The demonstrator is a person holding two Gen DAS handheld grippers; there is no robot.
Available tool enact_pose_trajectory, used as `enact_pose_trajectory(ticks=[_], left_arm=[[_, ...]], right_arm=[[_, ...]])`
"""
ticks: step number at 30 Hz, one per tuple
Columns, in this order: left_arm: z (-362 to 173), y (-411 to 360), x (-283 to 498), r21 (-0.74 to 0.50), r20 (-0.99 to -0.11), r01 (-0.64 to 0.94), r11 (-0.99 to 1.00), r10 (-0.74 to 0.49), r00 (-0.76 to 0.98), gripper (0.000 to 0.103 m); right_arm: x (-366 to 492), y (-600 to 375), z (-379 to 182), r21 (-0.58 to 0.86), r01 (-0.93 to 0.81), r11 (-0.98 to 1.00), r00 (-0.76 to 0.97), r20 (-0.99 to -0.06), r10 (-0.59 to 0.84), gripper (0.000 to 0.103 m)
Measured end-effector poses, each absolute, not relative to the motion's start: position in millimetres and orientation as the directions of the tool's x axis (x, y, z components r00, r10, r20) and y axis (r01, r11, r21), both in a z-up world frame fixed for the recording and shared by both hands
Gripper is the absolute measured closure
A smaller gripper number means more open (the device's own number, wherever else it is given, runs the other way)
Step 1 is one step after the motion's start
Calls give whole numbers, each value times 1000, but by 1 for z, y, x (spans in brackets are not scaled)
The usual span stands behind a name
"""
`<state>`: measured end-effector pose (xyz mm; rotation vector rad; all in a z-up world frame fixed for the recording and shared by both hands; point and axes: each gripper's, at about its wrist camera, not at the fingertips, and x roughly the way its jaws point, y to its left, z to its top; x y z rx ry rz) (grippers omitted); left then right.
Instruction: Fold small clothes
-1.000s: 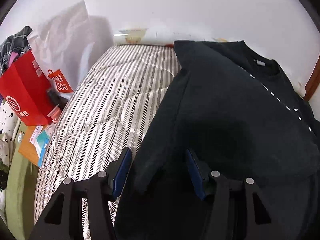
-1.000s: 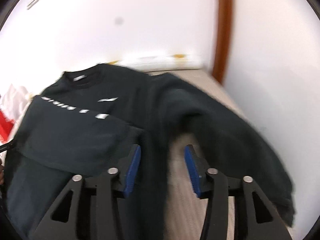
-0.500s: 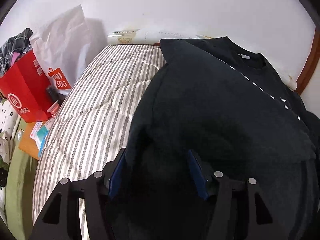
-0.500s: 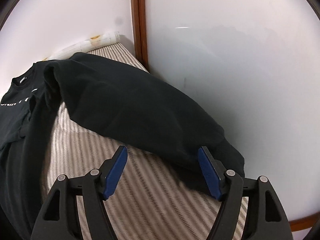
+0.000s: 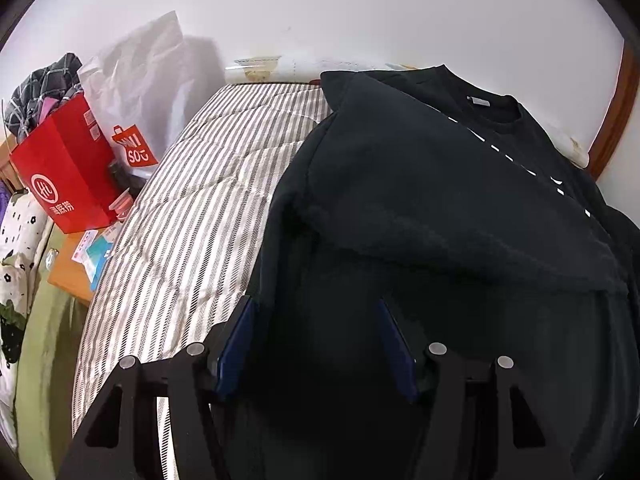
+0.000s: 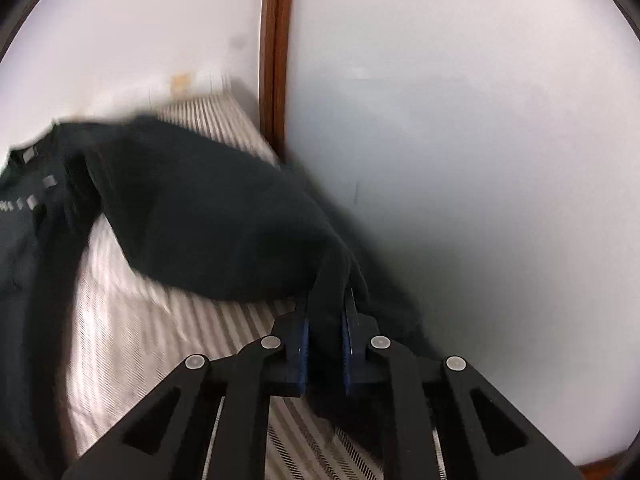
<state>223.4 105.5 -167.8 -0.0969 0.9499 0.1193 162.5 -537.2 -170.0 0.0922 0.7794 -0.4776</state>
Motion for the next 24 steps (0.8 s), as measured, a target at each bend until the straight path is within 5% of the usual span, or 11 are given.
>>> enact_pose_trajectory(ticks=[12,20,24], left_arm=[[-161,130,211,-109,-802,-117,987,-18,597,44],[-165,144,213,-133,-796,-113,985,-38,605,43],[-165,142,212,-129,-796,-95,987,-46,604,43]], right_arm=[[214,-351,-20,-52,108,993,875,-469,-119,91],[267,-195,-20,-78,-178,981,876,-466,122,90],[299,-153,-61,-86,-230,969,824,-547,147,89]])
